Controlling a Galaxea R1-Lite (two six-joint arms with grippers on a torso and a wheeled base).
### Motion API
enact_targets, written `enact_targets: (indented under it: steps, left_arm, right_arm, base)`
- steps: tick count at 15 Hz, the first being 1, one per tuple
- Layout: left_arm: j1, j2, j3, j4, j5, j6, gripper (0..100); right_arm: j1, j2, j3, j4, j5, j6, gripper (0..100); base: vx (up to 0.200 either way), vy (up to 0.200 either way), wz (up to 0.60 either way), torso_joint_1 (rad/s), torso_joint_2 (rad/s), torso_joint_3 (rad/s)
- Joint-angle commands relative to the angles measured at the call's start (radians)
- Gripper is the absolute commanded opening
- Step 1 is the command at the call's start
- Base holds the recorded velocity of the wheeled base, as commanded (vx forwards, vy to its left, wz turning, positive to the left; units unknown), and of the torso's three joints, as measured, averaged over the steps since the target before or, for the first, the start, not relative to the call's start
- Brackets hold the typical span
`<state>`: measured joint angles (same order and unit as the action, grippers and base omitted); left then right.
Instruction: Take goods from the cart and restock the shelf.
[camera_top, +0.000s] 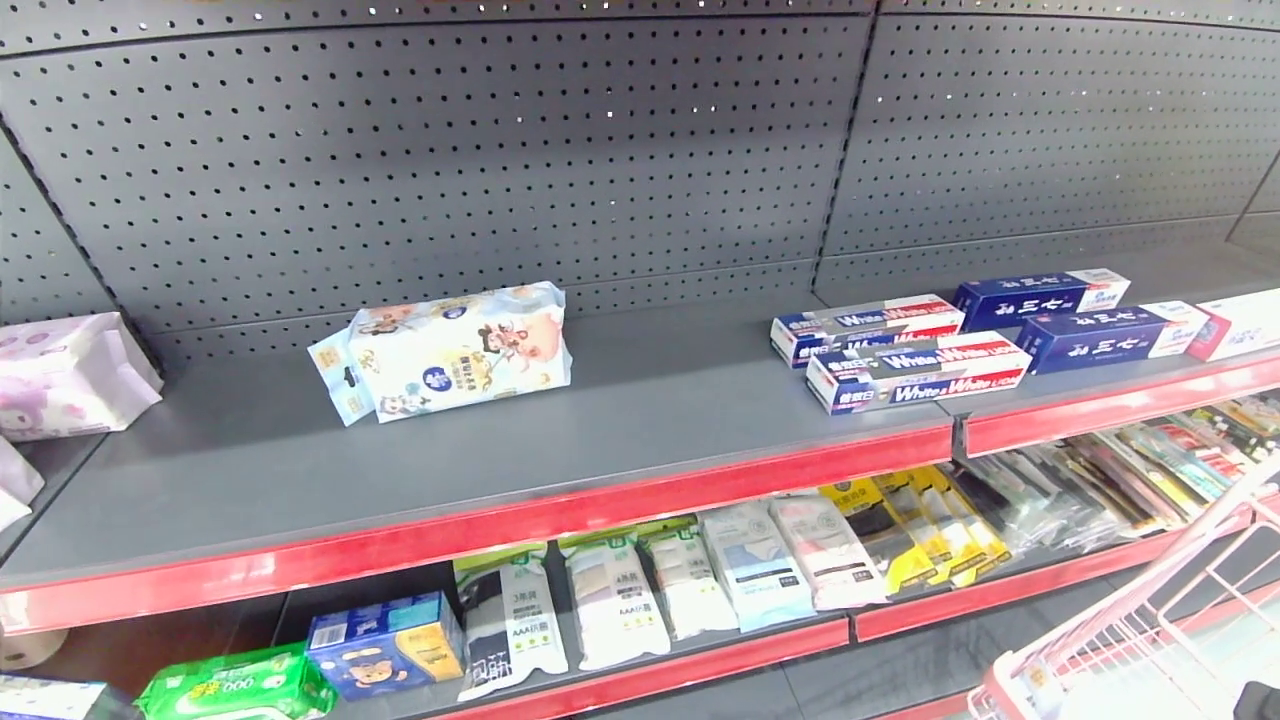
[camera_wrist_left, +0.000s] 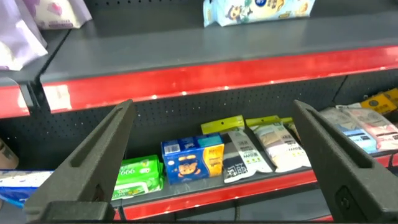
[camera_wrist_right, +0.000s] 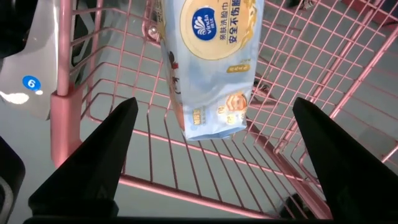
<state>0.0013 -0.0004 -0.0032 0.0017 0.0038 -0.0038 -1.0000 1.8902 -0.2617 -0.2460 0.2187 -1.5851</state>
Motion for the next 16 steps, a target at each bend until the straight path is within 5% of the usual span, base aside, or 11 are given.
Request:
enact_targets:
  steps: [1, 10, 16]
  left_arm:
    - [0.000, 0.000, 0.000, 0.000, 0.001, -0.001, 100]
    - [0.000, 0.000, 0.000, 0.000, 0.001, -0.001, 100]
    - [0.000, 0.000, 0.000, 0.000, 0.001, -0.001, 100]
  right_arm:
    - [0.000, -0.003, 0.001, 0.001, 0.001, -0.004, 100]
    - [0.000, 0.001, -0.014, -0.010, 0.005, -0.023, 100]
    - [0.000, 0.004, -0.014, -0.033, 0.039, -0.024, 100]
  base:
    - [0.000, 0.000, 0.00, -0.173, 0.37, 0.193]
    - [0.000, 0.000, 0.00, -0.192, 0.44, 0.244]
    - [0.000, 0.000, 0.00, -0.039, 0.10, 0.059]
